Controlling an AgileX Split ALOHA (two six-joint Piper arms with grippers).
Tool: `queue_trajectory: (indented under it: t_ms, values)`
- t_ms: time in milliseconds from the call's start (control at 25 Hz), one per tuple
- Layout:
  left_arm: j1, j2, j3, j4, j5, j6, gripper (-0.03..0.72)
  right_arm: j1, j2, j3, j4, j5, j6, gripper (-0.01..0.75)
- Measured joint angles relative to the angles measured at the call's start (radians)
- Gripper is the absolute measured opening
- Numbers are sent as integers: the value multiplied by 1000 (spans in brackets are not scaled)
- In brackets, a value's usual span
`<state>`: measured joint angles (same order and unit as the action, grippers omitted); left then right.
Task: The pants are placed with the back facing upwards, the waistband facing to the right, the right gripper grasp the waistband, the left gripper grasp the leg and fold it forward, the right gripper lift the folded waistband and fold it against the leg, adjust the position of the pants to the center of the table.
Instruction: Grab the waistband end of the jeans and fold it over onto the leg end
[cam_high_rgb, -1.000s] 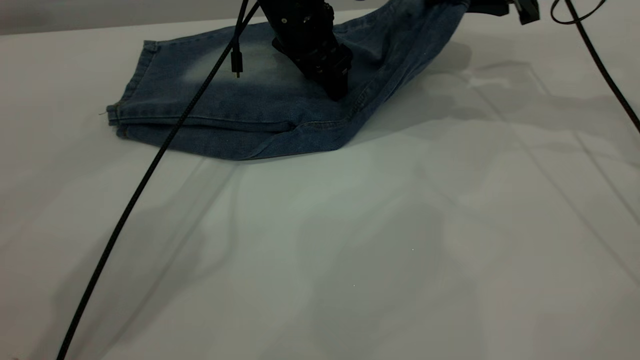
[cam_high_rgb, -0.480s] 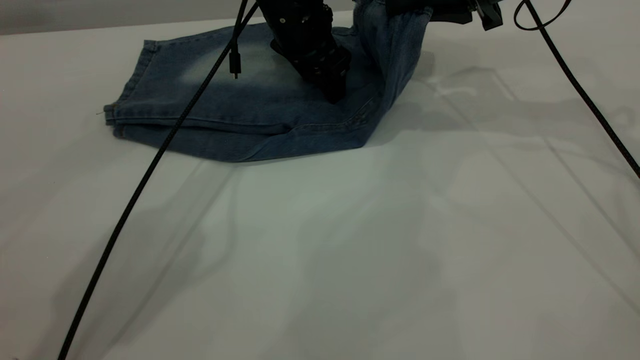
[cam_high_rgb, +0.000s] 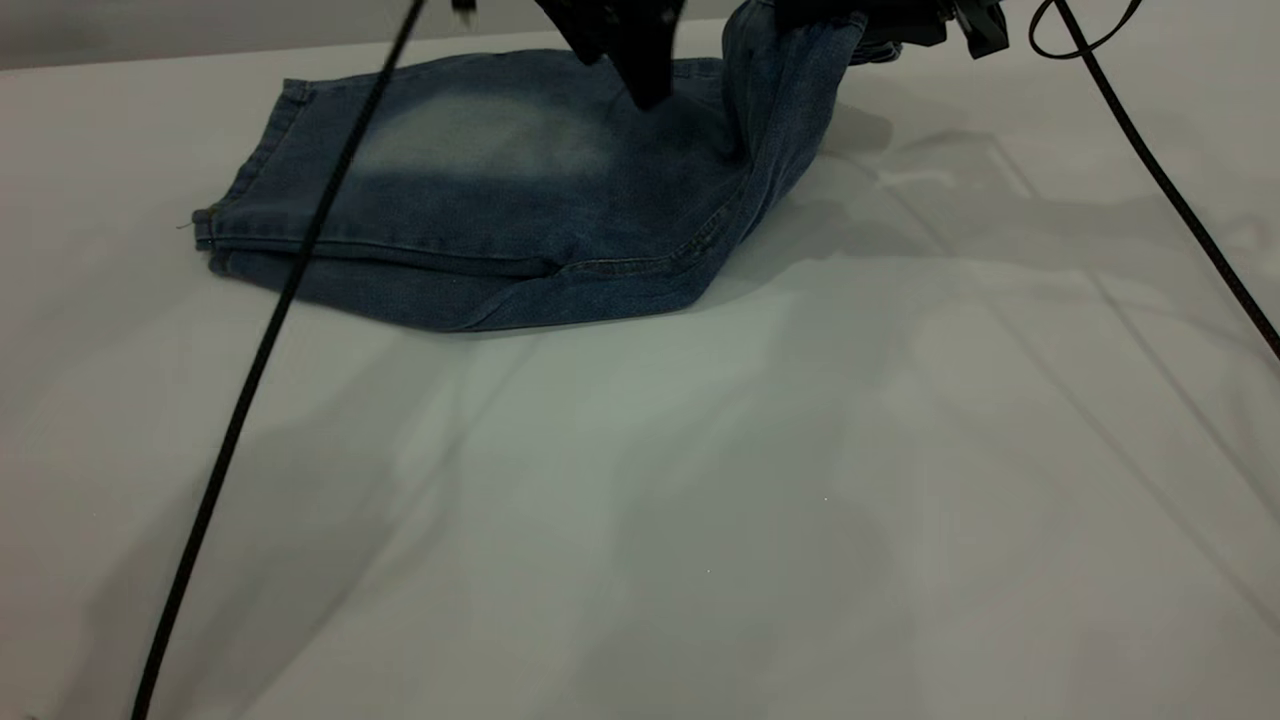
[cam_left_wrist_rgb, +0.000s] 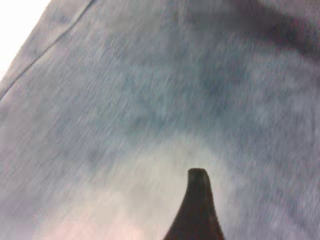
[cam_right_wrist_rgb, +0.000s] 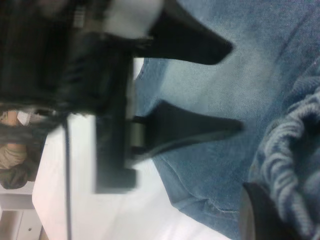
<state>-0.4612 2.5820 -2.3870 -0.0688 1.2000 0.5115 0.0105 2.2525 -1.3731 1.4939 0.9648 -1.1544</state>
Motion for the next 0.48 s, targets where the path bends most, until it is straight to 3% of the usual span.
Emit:
queue_trajectory:
  t_ms: [240, 480]
  values:
    - [23, -23, -1, 171, 24, -56, 551, 0, 0, 0, -1, -1, 1, 78]
    - [93, -23, 1, 169, 22, -159, 551, 0, 0, 0, -3, -1, 1, 78]
